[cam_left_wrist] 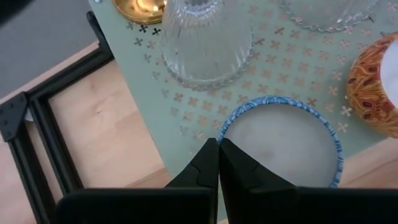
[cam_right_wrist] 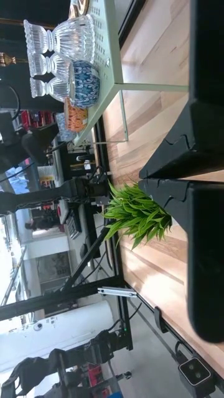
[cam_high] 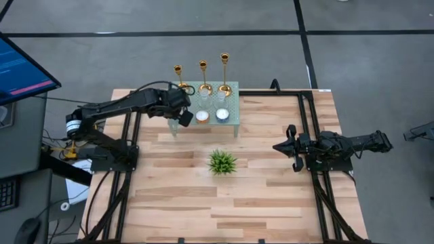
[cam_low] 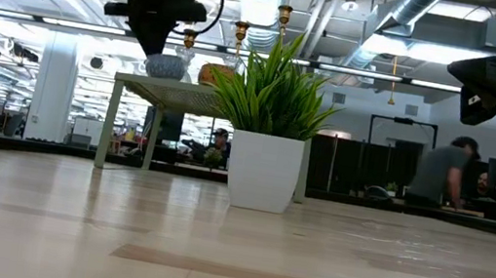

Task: Pick & Place candle stick holders
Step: Put the light blue scented candle on the shelf aligned with the other scented candles, then return to Home Position

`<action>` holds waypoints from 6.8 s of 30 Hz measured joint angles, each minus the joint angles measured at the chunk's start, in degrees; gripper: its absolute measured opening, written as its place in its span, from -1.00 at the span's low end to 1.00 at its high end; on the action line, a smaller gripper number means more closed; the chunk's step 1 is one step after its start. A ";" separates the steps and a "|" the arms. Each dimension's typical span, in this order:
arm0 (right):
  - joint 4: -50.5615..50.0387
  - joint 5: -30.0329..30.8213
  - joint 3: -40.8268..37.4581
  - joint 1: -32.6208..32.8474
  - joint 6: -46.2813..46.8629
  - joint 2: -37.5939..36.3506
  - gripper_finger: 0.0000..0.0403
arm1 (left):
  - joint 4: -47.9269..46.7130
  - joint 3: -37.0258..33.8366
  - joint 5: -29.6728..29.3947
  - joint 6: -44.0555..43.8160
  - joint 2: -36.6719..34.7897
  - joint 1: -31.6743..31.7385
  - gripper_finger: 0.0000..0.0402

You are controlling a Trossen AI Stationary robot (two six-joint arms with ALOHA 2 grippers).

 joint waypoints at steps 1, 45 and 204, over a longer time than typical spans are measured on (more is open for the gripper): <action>0.00 0.00 0.02 0.00 0.00 0.00 -1.00 | 0.00 0.00 0.32 0.00 0.01 0.08 -0.98; 0.00 0.00 0.02 0.01 0.00 0.02 -1.00 | 19.18 -6.96 -6.79 9.79 -42.63 -17.94 -0.94; -0.02 -0.18 0.02 0.00 0.00 0.11 -1.00 | 71.19 -73.90 12.97 11.24 -70.90 -22.66 -0.94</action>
